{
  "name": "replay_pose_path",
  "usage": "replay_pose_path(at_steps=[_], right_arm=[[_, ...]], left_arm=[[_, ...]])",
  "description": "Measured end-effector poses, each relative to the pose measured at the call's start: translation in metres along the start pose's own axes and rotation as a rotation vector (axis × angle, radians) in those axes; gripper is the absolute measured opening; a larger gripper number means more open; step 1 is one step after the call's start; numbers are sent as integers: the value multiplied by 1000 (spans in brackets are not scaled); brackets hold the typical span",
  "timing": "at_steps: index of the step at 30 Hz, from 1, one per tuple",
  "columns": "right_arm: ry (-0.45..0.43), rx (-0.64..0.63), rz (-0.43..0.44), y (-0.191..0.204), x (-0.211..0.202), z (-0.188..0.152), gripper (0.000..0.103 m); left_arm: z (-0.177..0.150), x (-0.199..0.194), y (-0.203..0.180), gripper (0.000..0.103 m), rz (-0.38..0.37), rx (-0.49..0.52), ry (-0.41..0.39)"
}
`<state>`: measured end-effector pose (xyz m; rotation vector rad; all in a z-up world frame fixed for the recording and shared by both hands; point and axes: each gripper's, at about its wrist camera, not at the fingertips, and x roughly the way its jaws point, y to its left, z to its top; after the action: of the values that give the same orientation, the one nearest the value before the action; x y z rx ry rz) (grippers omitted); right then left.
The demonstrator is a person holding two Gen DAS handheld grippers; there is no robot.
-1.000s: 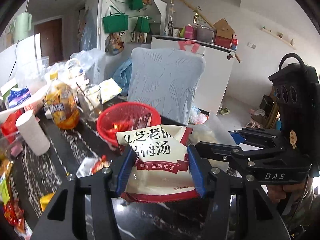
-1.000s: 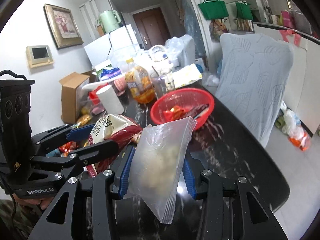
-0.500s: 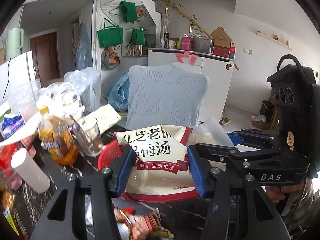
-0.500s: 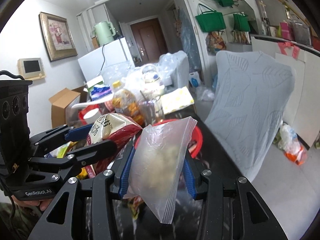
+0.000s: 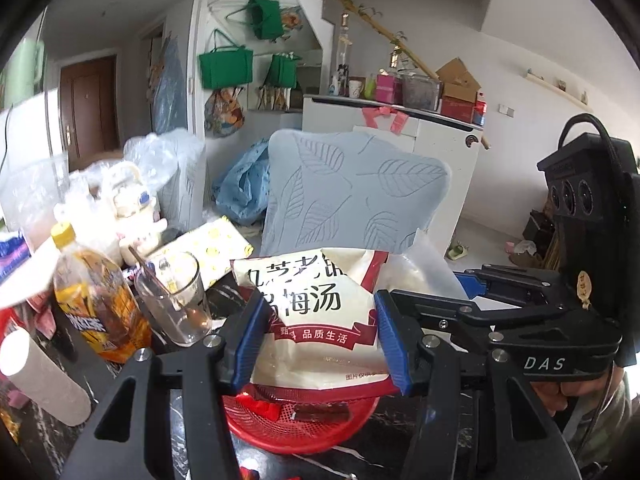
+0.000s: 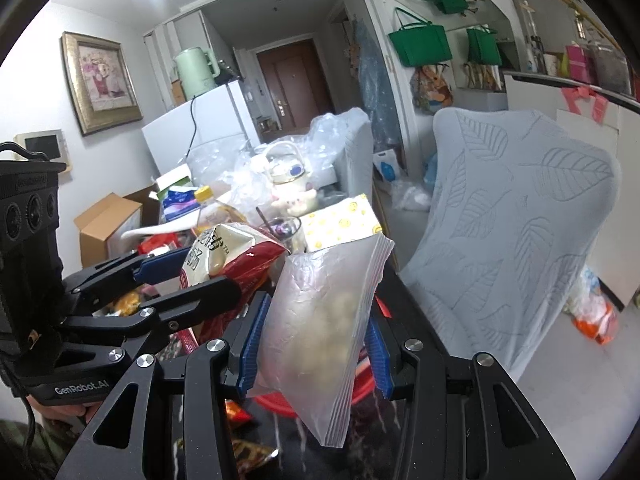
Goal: Organize snacks
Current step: 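Lower both packets into the red basket and open both tools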
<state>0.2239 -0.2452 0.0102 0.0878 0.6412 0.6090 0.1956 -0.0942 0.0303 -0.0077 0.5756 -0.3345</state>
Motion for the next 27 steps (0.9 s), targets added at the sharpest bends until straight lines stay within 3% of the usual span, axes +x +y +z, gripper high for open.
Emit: replay_pose_path(at_steps=[10, 16, 27], right_arm=[[68, 26, 16, -7, 58, -5, 44], [95, -3, -66, -7, 77, -10, 44], [122, 1, -133, -17, 90, -16, 44]], left_arm=[[-13, 36, 34, 52, 35, -51, 76], [-23, 61, 47, 52, 102, -76, 156], [-32, 87, 59, 55, 84, -127, 251]])
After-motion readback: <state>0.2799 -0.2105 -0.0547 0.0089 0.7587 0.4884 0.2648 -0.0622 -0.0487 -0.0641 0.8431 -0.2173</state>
